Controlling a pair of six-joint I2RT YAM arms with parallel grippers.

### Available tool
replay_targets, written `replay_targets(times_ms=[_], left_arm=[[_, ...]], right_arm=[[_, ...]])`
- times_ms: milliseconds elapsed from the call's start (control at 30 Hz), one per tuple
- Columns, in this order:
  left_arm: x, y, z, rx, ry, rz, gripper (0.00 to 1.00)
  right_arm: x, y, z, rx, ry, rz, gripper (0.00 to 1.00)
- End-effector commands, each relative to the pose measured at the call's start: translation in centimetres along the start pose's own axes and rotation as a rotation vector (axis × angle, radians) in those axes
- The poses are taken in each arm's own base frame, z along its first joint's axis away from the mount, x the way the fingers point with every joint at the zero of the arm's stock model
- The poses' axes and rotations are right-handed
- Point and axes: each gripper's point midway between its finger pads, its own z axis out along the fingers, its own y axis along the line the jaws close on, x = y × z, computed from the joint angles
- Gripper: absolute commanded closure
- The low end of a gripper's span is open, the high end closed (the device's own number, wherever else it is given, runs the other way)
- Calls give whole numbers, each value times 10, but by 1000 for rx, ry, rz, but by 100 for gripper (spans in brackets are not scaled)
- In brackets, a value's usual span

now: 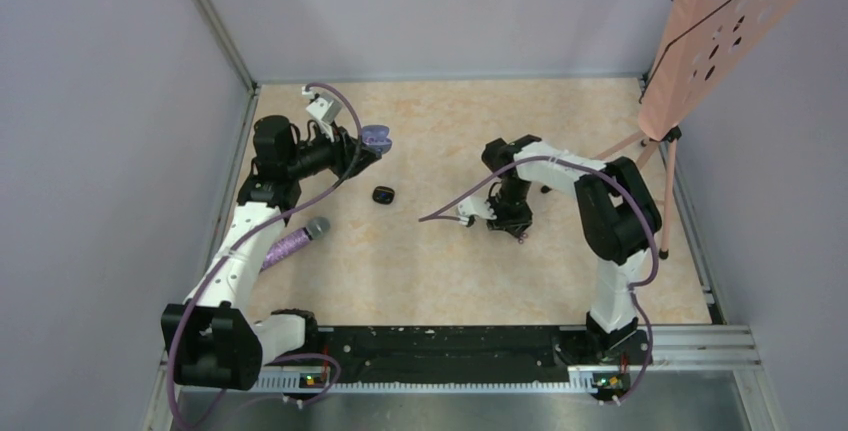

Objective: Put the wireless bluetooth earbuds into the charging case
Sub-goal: Pick up the earbud from the center of the board.

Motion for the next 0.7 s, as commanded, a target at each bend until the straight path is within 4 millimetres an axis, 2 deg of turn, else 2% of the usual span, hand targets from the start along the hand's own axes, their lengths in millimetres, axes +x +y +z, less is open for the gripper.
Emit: replay_targets(times_ms=[0, 200, 267, 333, 433, 533, 667], left_arm=[[-12, 1, -1, -7, -43, 33, 100], [-10, 2, 0, -7, -42, 24, 100], [-11, 3, 1, -6, -44, 23, 100], [-11, 3, 2, -3, -42, 19, 100], [-12, 4, 4, 1, -41, 13, 100], [-14, 4, 5, 6, -41, 9, 100], [-13, 5, 7, 13, -37, -2, 100]], right_arm=[[0, 7, -5, 37, 17, -48, 80], [10, 22, 8, 43, 29, -12, 83], [11, 25, 12, 45, 24, 9, 89], [11, 28, 15, 42, 17, 30, 100], [7, 23, 14, 84, -8, 60, 100], [-7, 7, -6, 171, -65, 71, 100], [-35, -15, -50, 298, -168, 79, 100]])
